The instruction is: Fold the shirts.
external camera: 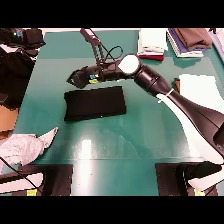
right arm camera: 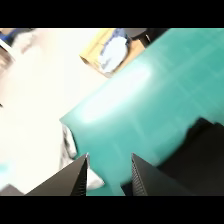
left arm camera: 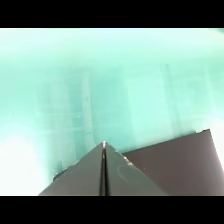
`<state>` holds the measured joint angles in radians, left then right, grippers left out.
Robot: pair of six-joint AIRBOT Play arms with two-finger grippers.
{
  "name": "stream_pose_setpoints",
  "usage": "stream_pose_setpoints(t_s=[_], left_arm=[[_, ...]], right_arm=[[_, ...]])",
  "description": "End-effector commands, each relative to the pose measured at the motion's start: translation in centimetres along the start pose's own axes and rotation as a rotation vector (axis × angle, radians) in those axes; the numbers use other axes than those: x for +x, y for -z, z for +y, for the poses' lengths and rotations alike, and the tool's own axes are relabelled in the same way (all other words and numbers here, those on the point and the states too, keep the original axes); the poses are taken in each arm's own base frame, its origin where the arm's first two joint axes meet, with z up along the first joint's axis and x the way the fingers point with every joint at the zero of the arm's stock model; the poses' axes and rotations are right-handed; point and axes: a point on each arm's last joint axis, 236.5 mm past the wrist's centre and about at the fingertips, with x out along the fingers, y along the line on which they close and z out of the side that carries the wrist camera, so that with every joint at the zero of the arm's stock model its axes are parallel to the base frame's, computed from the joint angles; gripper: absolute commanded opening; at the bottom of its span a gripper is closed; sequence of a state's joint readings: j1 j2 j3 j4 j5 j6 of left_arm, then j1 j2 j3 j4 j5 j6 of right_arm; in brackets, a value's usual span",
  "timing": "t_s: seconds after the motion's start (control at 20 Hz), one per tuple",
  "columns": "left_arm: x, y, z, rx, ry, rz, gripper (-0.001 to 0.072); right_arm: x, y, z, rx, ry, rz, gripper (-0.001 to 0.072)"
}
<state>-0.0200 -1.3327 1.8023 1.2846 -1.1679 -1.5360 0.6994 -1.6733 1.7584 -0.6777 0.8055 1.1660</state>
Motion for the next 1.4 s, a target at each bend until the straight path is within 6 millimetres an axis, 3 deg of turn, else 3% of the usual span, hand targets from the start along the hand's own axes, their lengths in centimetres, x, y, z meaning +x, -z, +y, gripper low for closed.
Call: stream_pose_setpoints(t_s=[0.0, 0.15, 0.2, 0.25, 0.3, 0.45, 0.55, 0.7, 1.0, 1.05, 1.2, 1.25, 1.35], left_arm=[[-0.5, 0.1, -1.4, 0.029, 0.018, 0.000, 0.0024], [-0.1, 0.3, -4.5, 0.090, 0.068, -0.005, 0.0024], [0.0, 0.4, -5.3, 0.100, 0.081, -0.007, 0.0024], [0.1, 0.4, -6.0, 0.109, 0.092, -0.009, 0.0024], [0.1, 0.5, -6.5, 0.115, 0.102, -0.007, 0.0024], [0.1, 0.4, -7.0, 0.134, 0.115, -0.015, 0.0024], [0.1, 0.4, -7.0, 0.136, 0.116, -0.016, 0.0024], [0.1, 0.4, -7.0, 0.137, 0.116, -0.017, 0.0024], [0.1, 0.5, -7.1, 0.136, 0.119, -0.012, 0.0024], [0.1, 0.5, -7.1, 0.136, 0.119, -0.011, 0.0024], [0.1, 0.8, -7.2, 0.134, 0.124, 0.001, 0.0024], [0.1, 0.9, -7.3, 0.131, 0.132, 0.004, 0.0024], [0.0, 1.0, -8.3, 0.132, 0.157, 0.005, 0.0023]], right_arm=[[-3.3, 2.5, -5.3, 0.059, 0.096, 0.080, 0.0301], [-9.3, 7.3, -13.1, 0.240, 0.209, 0.151, 0.0306], [-11.3, 9.4, -15.7, 0.317, 0.242, 0.173, 0.0343], [-12.9, 11.3, -18.0, 0.389, 0.268, 0.193, 0.0469], [-14.2, 13.1, -19.8, 0.470, 0.288, 0.205, 0.0545], [-16.0, 17.5, -24.1, 0.671, 0.340, 0.220, 0.0552], [-15.1, 19.0, -24.9, 0.737, 0.321, 0.231, 0.0552], [-11.5, 19.2, -24.7, 0.834, 0.244, 0.192, 0.0552], [-1.7, 17.8, -21.5, 0.782, 0.102, 0.239, 0.0549], [-0.1, 17.5, -21.0, 0.774, 0.081, 0.237, 0.0469], [2.7, 16.4, -20.5, 0.707, 0.072, 0.228, 0.0102], [2.9, 15.4, -20.5, 0.688, 0.071, 0.209, 0.0040], [2.1, 13.0, -20.8, 0.658, 0.073, 0.162, 0.0015]])
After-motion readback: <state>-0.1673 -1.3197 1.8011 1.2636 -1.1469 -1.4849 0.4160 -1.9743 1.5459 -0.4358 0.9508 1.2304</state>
